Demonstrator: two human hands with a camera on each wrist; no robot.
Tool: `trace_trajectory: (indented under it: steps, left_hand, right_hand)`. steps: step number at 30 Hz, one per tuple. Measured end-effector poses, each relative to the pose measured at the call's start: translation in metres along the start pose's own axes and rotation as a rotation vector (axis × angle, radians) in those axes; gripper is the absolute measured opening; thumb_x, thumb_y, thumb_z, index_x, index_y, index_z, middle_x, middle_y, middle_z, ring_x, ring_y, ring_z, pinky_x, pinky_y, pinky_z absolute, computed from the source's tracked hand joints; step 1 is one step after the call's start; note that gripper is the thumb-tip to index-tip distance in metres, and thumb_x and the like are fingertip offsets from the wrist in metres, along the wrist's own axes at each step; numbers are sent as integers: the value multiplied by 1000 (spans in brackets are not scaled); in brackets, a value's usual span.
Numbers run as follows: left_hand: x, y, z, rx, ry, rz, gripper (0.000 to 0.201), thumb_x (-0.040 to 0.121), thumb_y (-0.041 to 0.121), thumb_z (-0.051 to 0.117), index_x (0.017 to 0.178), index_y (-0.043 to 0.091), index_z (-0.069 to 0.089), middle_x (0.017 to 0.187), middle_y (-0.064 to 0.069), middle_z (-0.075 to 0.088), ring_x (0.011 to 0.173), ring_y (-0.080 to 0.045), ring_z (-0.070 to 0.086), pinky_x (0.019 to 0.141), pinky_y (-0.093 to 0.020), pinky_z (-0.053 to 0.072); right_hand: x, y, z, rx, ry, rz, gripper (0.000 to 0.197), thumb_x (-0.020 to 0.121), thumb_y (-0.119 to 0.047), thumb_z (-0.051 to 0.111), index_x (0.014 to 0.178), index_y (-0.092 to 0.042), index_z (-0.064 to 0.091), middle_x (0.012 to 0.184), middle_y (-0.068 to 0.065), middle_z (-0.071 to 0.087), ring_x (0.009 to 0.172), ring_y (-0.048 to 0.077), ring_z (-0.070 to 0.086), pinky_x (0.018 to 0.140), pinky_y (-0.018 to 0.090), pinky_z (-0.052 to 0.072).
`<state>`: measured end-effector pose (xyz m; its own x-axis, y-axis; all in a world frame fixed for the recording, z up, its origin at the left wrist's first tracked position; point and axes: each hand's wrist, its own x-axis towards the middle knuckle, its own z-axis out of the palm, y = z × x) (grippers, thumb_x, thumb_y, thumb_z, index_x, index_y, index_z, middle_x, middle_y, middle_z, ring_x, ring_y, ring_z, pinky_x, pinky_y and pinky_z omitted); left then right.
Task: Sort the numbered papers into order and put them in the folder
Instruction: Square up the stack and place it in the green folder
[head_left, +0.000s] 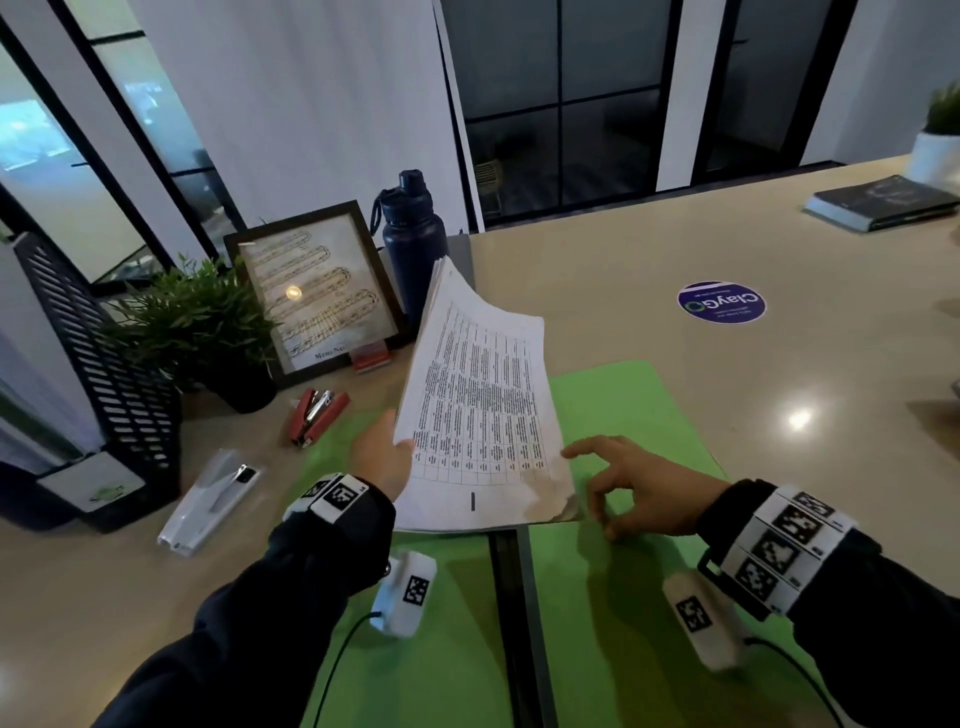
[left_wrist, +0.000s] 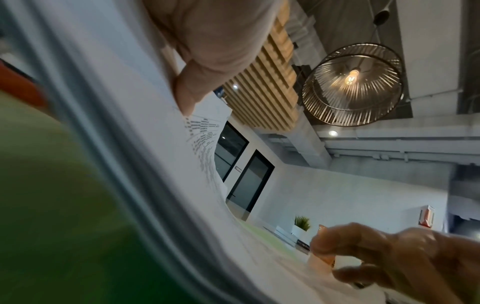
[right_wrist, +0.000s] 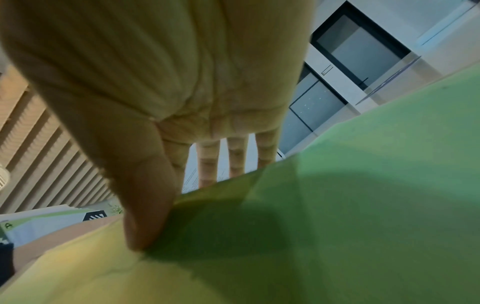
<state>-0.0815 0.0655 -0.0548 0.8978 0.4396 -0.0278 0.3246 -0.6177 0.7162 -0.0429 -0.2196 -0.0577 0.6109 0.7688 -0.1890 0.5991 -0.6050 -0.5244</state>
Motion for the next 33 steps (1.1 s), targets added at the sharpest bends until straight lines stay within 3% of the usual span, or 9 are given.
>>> trace_trajectory:
  steps: [3,8,10,12,15,21,25,29,33]
  left_hand:
    - [-2,0,-2,-7,-7,22,27,92,3,46,117,9,55,119,-9,62,108,-25,56,87,-25,38]
    - [-9,1,7,-72,-58,8,32,92,2,47,123,8,54,123,-10,61,111,-24,56,89,-26,39]
    - [-13,3,10,-99,-88,-7,31,93,2,47,124,6,53,125,-10,60,110,-22,55,90,-27,39]
    - [-18,5,12,-97,-143,-12,32,94,4,47,125,5,51,126,-10,58,110,-21,54,90,-27,38]
    - [-25,2,16,-73,-260,-38,33,94,9,48,128,9,48,130,-6,57,116,-23,54,96,-30,40]
    - [-49,-8,35,-122,-472,-115,35,93,19,52,128,18,45,130,-2,58,113,-20,57,101,-46,43]
    - [-54,-4,40,-124,-440,-109,35,94,12,48,129,13,45,132,-5,57,116,-23,55,101,-43,43]
    - [-53,1,36,-199,-305,-137,30,95,6,42,124,12,49,120,2,58,106,-21,55,92,-36,45]
    - [-43,-5,38,-265,-220,-194,34,93,3,44,126,11,49,123,-3,58,112,-24,54,102,-42,42]
  right_hand:
    - [3,-2,1,41,-81,-13,29,76,-10,68,64,-31,52,137,-20,38,124,2,33,105,24,29]
    - [7,-1,2,69,-171,47,30,82,-7,63,69,-29,48,112,-5,65,94,7,57,85,21,45]
    - [9,-1,2,27,-201,85,31,85,-12,62,69,-33,46,92,-6,63,86,11,57,81,27,46]
    - [10,-2,3,3,-224,113,30,87,-15,60,70,-35,45,78,-13,54,73,5,51,70,21,43]
    - [11,-5,5,-23,-226,137,29,88,-17,58,71,-35,43,74,-16,50,66,-2,45,61,15,37]
    - [13,-8,5,-47,-240,162,26,88,-18,59,74,-35,46,72,-16,48,63,-3,44,58,16,38]
    - [12,-7,5,-59,-255,163,9,88,-19,59,89,-25,52,73,-16,46,65,-4,41,57,14,33]
    - [7,-6,3,-60,-280,184,20,87,-29,61,73,-31,47,72,-16,46,64,-3,41,57,16,33]
    - [2,-2,0,-42,-304,231,17,87,-33,61,75,-27,50,71,-15,48,65,-2,43,58,17,34]
